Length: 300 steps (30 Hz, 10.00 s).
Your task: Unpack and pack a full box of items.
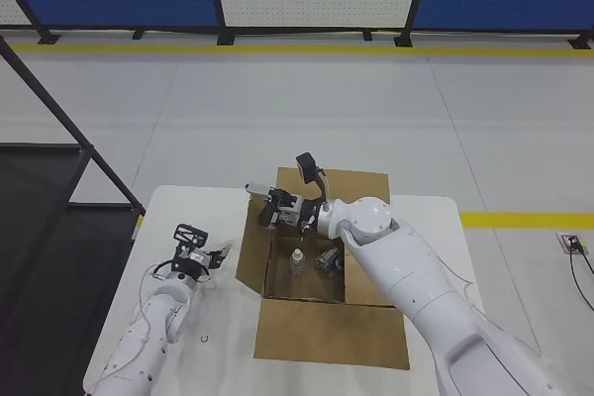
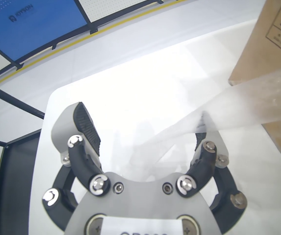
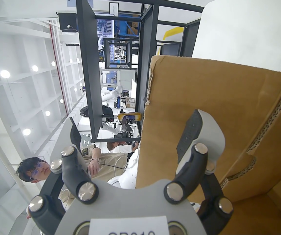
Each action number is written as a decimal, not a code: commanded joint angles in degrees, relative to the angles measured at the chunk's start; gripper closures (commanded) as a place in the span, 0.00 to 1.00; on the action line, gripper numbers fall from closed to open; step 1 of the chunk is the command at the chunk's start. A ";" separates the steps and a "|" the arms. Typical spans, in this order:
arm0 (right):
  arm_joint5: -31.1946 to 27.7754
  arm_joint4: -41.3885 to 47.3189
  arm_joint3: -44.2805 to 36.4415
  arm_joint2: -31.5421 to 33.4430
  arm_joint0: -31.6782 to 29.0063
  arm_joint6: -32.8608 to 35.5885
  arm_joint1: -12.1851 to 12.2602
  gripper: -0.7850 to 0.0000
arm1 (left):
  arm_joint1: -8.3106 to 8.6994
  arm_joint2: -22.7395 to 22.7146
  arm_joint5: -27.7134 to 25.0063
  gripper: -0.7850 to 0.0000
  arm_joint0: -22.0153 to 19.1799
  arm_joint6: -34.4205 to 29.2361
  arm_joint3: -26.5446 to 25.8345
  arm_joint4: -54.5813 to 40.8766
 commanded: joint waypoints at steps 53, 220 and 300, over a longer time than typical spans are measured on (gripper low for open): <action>0.29 -4.74 3.31 5.59 0.24 2.94 -1.73 0.00 | 0.91 -16.37 10.75 0.00 3.51 -5.74 -4.21 -19.85; 4.89 -23.07 5.62 -0.57 -0.93 -14.51 -9.26 0.00 | 5.76 -29.35 -18.34 0.00 31.42 -0.31 -39.31 -19.10; -22.14 -11.35 -39.45 41.00 -35.99 3.86 16.46 0.00 | 2.24 1.49 -16.08 0.00 6.50 -38.81 -41.86 -57.92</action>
